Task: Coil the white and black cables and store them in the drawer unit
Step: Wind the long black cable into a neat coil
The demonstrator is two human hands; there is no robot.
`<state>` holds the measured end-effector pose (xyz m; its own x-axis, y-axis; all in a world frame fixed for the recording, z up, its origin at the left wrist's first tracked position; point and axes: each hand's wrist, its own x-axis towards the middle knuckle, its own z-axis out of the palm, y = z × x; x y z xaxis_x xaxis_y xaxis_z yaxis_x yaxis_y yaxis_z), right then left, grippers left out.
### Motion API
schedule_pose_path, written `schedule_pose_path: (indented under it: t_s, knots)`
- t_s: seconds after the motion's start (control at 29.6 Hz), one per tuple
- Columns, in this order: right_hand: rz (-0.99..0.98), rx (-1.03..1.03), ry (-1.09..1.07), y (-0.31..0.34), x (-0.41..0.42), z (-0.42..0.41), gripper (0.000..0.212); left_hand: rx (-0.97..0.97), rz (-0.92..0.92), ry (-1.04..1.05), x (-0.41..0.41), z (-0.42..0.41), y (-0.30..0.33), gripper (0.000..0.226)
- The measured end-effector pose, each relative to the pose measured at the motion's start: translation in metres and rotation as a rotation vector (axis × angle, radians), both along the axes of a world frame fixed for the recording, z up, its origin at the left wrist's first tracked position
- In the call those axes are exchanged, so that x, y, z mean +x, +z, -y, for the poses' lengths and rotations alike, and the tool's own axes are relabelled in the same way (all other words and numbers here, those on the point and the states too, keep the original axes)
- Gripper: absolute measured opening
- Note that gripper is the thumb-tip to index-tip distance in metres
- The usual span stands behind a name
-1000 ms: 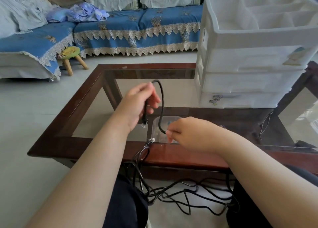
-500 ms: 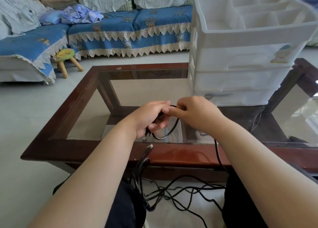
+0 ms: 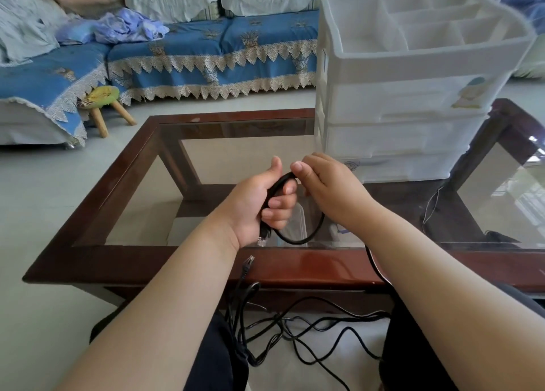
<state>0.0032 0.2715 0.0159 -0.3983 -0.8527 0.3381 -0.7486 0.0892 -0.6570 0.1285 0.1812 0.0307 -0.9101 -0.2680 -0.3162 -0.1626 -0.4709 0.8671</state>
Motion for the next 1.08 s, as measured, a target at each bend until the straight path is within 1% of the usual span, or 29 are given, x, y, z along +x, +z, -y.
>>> schedule_pose_path:
  t_s: [0.1, 0.2, 0.24, 0.3, 0.37, 0.44, 0.47, 0.54, 0.61, 0.68, 0.71, 0.78, 0.81, 0.84, 0.88, 0.95, 1.01, 1.05, 1.08]
  knots:
    - [0.105, 0.018, -0.042, 0.002, -0.003, -0.001, 0.045, -0.017, -0.061, 0.059, -0.003, -0.007, -0.002, 0.051]
    - [0.121, 0.045, -0.05, 0.0, -0.006, -0.004, 0.062, -0.015, -0.079, 0.044, -0.003, -0.006, -0.002, 0.045]
    - [0.091, 0.063, -0.056, -0.002, -0.007, -0.005, 0.068, -0.008, -0.079, 0.027, -0.003, -0.005, -0.002, 0.044]
    - [-0.033, 0.117, -0.081, -0.005, -0.005, -0.007, 0.076, 0.013, -0.058, -0.007, -0.001, -0.002, -0.003, 0.042]
    - [-0.165, 0.156, -0.109, -0.007, -0.004, -0.008, 0.077, 0.015, -0.018, -0.027, 0.001, -0.002, -0.004, 0.041]
    - [-0.203, 0.164, -0.129, -0.008, -0.002, -0.009, 0.076, -0.006, 0.004, -0.015, 0.001, -0.004, -0.004, 0.041]
    - [-0.166, 0.16, -0.129, -0.006, -0.001, -0.01, 0.077, -0.007, -0.003, 0.004, 0.001, -0.006, -0.004, 0.042]
    - [-0.024, 0.135, -0.114, -0.005, -0.005, -0.012, 0.072, 0.034, -0.063, 0.061, 0.001, -0.005, 0.0, 0.043]
    - [0.099, 0.104, -0.122, -0.004, -0.012, -0.012, 0.059, 0.138, -0.162, 0.152, 0.004, 0.003, 0.005, 0.041]
    - [0.228, 0.078, -0.183, -0.007, -0.022, -0.012, 0.048, 0.263, -0.286, 0.266, 0.01, 0.016, 0.01, 0.042]
    - [0.344, 0.08, -0.204, -0.008, -0.026, -0.013, 0.044, 0.318, -0.348, 0.349, 0.015, 0.024, 0.012, 0.044]
    - [0.604, 0.109, -0.172, -0.006, -0.027, -0.018, 0.041, 0.427, -0.456, 0.546, 0.027, 0.043, 0.015, 0.043]
    - [0.667, 0.127, -0.134, -0.008, -0.025, -0.02, 0.04, 0.474, -0.487, 0.623, 0.033, 0.051, 0.016, 0.041]
    - [0.654, 0.153, -0.104, -0.009, -0.021, -0.022, 0.038, 0.501, -0.494, 0.671, 0.039, 0.057, 0.017, 0.039]
    - [0.596, 0.177, -0.084, -0.012, -0.016, -0.024, 0.034, 0.503, -0.479, 0.695, 0.041, 0.059, 0.017, 0.038]
    - [0.512, 0.241, -0.011, -0.018, -0.002, -0.028, 0.022, 0.449, -0.406, 0.714, 0.04, 0.054, 0.015, 0.037]
    - [0.465, 0.339, 0.052, -0.021, 0.013, -0.032, 0.021, 0.385, -0.336, 0.746, 0.034, 0.047, 0.013, 0.036]
    - [0.359, 0.345, 0.019, -0.025, 0.018, -0.033, 0.023, 0.37, -0.321, 0.78, 0.031, 0.046, 0.012, 0.037]
    - [0.187, 0.306, -0.059, -0.028, 0.022, -0.034, 0.024, 0.369, -0.314, 0.826, 0.029, 0.046, 0.011, 0.037]
